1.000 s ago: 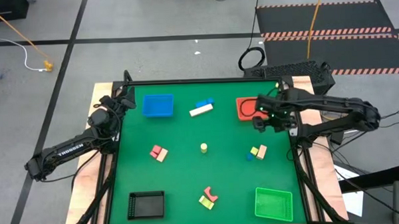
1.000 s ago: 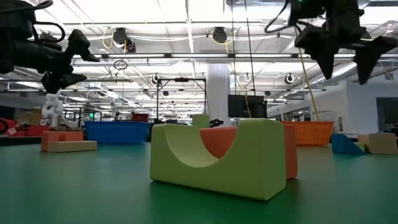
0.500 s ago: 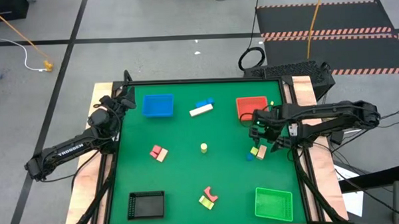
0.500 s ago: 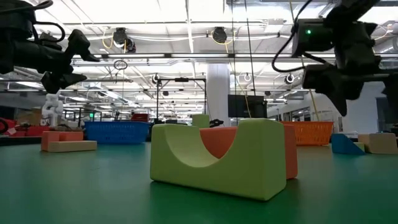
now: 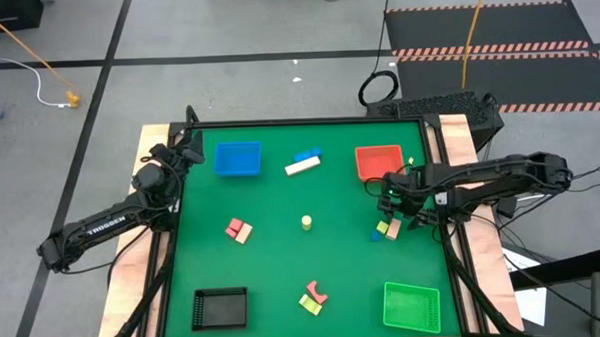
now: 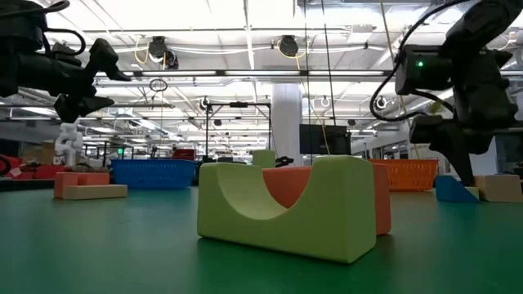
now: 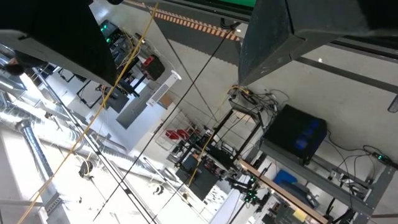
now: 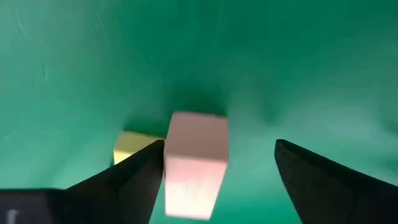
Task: Sort & place blocks by color
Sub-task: Put the right brown block in the orange basket, then put the top orange block in the blue basket
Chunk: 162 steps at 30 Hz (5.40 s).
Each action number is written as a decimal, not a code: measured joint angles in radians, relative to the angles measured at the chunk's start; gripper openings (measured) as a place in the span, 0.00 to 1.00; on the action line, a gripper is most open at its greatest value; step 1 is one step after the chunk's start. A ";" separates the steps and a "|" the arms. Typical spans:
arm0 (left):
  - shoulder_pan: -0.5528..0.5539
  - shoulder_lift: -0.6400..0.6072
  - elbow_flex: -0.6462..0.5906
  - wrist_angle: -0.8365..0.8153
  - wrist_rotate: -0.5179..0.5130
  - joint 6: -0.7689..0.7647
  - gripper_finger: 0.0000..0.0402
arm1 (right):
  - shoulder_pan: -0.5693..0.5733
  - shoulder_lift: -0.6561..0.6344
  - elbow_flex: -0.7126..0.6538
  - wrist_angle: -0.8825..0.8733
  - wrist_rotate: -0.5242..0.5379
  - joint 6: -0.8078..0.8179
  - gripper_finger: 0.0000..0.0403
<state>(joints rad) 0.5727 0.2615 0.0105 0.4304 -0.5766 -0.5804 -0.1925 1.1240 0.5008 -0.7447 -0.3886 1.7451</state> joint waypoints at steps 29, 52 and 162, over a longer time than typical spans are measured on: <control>0.000 0.000 0.000 0.000 0.000 0.000 0.84 | -0.002 -0.001 -0.049 0.092 0.029 -0.118 0.29; 0.000 0.000 0.000 0.000 0.000 0.000 0.84 | -0.163 -0.134 -0.051 0.841 0.505 -1.015 0.28; -0.559 0.674 0.670 -1.251 0.438 -0.364 0.84 | -0.306 -0.136 -0.050 1.093 0.649 -1.477 0.68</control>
<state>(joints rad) 0.0135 0.9352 0.6808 -0.8202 -0.1386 -0.9442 -0.4980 0.9882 0.4511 0.3481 0.2604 0.2680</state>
